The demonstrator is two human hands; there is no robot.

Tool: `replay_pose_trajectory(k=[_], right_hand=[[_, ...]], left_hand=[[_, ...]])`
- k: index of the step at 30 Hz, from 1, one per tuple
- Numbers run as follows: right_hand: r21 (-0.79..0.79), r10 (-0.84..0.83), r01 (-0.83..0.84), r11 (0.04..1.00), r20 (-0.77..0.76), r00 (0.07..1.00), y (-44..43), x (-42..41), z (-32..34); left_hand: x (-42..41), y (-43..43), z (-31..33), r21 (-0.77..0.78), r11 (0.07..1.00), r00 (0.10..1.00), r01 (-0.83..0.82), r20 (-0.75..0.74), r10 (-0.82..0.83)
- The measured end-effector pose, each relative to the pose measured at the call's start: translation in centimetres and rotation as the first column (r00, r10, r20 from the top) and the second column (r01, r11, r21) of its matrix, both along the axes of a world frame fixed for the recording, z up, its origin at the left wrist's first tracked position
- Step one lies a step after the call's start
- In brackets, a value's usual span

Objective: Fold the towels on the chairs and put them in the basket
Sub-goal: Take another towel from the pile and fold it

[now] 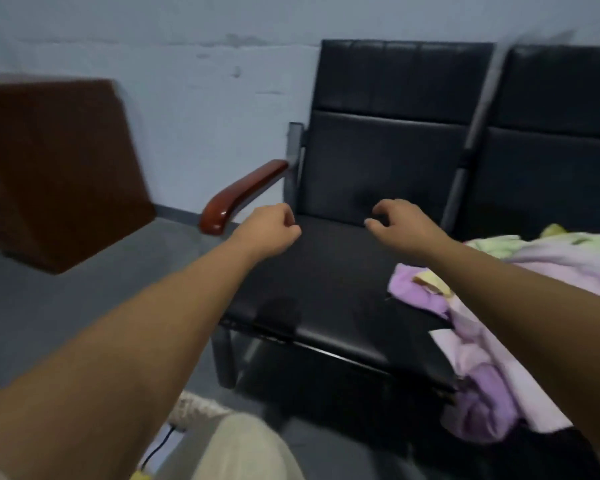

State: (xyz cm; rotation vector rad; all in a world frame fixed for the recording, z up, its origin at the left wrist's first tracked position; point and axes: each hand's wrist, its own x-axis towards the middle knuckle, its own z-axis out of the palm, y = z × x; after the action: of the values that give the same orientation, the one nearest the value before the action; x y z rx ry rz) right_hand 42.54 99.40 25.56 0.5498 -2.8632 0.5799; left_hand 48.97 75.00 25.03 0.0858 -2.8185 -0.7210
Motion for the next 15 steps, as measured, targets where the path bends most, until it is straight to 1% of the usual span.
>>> replay_pose_trajectory(k=[2,5,9,11,13,14,15], right_hand=[[0.03,-0.122,0.122,0.992,-0.004,0.993,5.7,-1.3,-0.3],[0.099,-0.279,0.278,0.955,-0.01,0.96,12.9,-2.3,-1.9],[0.248,-0.421,0.41,0.878,-0.008,0.907,19.4,-3.2,-4.9],[0.306,-0.46,0.449,0.84,-0.038,0.887,21.7,-3.6,-6.3],[0.388,-0.447,0.45,0.804,-0.104,0.888,23.2,-4.2,-7.7],[0.42,-0.428,0.452,0.787,-0.156,0.89,23.6,-4.6,-8.4],[0.415,-0.419,0.466,0.781,-0.205,0.885,23.8,-5.0,-8.9]], left_hand=[[-2.9,4.9,0.0,-0.003,0.997,0.997,0.078,0.026,-0.078],[-6.7,12.0,-1.1,0.032,0.983,0.982,0.178,0.063,-0.18],[-10.5,20.3,-4.9,0.082,0.951,0.942,0.299,0.133,-0.308],[-12.1,23.9,-7.1,0.105,0.921,0.907,0.376,0.159,-0.389],[-13.3,27.3,-9.2,0.126,0.886,0.868,0.447,0.178,-0.463],[-13.7,28.9,-10.2,0.172,0.867,0.849,0.467,0.187,-0.494],[-14.0,30.4,-11.1,0.24,0.846,0.83,0.476,0.196,-0.523]])
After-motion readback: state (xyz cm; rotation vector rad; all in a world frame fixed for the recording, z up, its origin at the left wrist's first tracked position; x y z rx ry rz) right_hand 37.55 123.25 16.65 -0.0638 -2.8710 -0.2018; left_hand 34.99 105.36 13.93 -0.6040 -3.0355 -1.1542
